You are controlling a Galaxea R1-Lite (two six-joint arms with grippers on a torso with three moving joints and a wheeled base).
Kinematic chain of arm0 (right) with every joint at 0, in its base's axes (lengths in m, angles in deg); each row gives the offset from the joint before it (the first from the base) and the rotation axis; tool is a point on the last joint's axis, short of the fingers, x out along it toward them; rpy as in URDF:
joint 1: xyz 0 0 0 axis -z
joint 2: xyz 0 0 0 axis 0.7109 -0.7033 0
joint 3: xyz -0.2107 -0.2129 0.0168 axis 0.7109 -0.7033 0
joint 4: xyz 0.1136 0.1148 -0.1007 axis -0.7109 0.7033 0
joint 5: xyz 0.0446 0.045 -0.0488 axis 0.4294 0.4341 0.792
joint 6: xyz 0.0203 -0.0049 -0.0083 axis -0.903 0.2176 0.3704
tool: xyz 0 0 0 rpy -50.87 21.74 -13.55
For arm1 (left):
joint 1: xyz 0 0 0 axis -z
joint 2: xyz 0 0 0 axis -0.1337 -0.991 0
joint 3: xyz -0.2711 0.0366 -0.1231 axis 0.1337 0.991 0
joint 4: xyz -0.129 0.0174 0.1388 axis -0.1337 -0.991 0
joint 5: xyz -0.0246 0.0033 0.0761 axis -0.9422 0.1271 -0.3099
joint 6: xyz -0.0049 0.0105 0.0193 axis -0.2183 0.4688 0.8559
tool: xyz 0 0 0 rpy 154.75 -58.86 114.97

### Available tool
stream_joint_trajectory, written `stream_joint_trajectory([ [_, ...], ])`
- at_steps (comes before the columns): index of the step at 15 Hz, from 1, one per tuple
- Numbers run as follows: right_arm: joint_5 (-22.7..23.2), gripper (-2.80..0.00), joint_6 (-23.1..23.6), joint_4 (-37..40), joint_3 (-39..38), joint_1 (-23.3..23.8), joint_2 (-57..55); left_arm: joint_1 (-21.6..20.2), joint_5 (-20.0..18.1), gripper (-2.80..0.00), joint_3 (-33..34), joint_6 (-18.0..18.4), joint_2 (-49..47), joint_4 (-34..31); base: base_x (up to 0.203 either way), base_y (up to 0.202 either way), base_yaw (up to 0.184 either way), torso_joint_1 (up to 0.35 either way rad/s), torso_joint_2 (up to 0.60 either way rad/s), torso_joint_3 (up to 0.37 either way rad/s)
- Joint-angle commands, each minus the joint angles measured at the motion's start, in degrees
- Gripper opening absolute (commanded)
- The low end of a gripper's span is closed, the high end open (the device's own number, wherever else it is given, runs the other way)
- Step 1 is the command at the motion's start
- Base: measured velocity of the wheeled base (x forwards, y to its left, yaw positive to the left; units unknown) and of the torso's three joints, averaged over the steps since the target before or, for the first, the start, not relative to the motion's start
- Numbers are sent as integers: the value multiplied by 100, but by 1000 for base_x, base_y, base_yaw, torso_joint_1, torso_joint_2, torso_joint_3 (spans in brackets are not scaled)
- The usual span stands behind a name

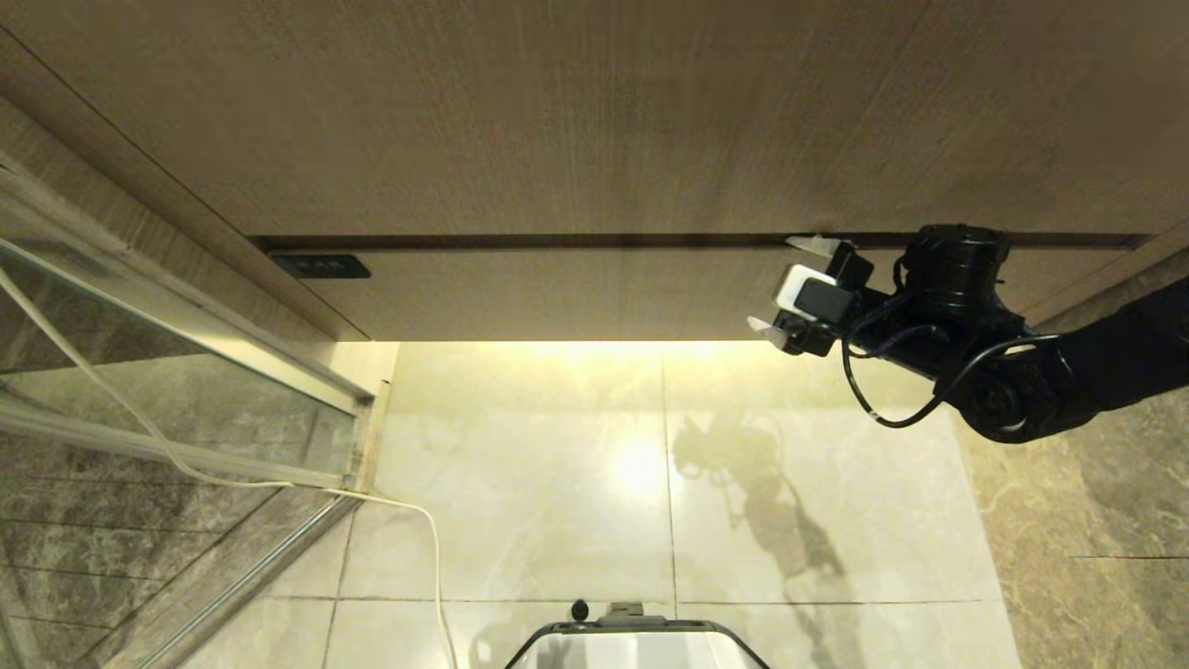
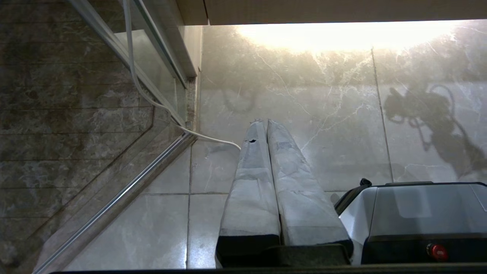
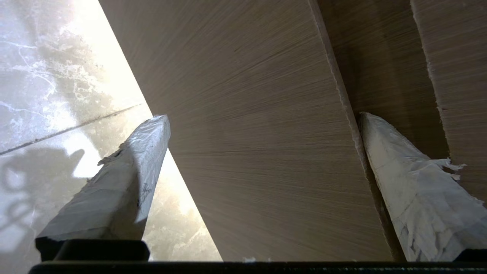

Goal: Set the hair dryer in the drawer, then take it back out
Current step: Pull open the drawer

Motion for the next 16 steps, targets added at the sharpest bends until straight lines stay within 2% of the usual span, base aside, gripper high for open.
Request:
stream_joint_trajectory([
  [1, -146, 0, 20, 160, 79, 88, -124, 4, -1, -280, 9, -9, 0, 2, 0, 0, 0, 0, 0, 0],
  [4, -351, 0, -14, 581, 87, 142, -88, 4, -1, -280, 9, -9, 0, 2, 0, 0, 0, 0, 0, 0],
  [8, -383, 0, -68, 1178, 79, 206, 101, 4, -1, -280, 9, 0, 0, 2, 0, 0, 0, 0, 0, 0],
  [12, -700, 0, -197, 1771, -3, 283, 256, 4, -1, -280, 9, 0, 0, 2, 0, 0, 0, 0, 0, 0],
  [16, -709, 0, -243, 1919, -216, 316, 443, 4, -1, -280, 9, 0, 0, 2, 0, 0, 0, 0, 0, 0],
])
